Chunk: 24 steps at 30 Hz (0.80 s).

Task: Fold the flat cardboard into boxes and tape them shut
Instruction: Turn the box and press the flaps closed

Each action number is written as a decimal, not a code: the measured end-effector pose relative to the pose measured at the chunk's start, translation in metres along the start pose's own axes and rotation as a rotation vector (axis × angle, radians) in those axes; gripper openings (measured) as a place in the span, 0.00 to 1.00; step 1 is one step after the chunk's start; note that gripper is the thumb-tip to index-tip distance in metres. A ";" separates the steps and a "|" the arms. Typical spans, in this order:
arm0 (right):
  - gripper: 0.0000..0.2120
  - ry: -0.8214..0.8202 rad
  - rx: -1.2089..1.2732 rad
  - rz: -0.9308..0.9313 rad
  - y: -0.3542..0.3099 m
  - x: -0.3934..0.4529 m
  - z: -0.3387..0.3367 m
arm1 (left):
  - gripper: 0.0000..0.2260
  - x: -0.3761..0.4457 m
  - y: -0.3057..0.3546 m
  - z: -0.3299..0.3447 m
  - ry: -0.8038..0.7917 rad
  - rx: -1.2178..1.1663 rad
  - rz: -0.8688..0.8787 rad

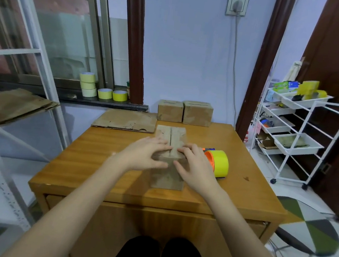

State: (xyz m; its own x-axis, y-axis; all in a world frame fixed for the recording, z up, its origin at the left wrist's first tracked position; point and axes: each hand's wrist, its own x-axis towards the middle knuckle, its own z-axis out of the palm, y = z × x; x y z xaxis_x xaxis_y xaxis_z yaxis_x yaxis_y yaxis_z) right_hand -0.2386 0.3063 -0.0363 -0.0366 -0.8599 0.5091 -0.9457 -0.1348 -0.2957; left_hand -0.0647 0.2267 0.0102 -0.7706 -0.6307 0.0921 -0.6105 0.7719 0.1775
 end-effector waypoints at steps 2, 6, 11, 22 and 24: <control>0.24 0.053 0.057 0.007 0.003 -0.002 -0.004 | 0.28 -0.003 -0.001 0.005 0.009 0.056 0.009; 0.21 0.293 0.141 0.146 0.025 -0.016 -0.024 | 0.29 -0.005 0.005 0.009 0.093 0.021 -0.008; 0.32 0.189 0.192 0.425 0.076 -0.038 -0.027 | 0.24 0.005 0.066 0.022 0.196 -0.057 0.176; 0.31 0.105 0.564 0.624 0.108 -0.056 0.009 | 0.32 0.059 0.137 0.111 0.130 -0.169 -0.254; 0.28 0.091 0.574 0.631 0.108 -0.056 0.008 | 0.28 0.068 0.134 0.118 0.111 -0.174 -0.294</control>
State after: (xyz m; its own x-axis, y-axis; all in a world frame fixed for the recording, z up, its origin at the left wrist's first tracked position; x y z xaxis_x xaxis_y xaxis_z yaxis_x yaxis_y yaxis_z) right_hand -0.3356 0.3357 -0.1033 -0.5502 -0.8181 0.1673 -0.4308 0.1064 -0.8962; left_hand -0.2206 0.2968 -0.0751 -0.5359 -0.8362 0.1166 -0.7558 0.5366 0.3752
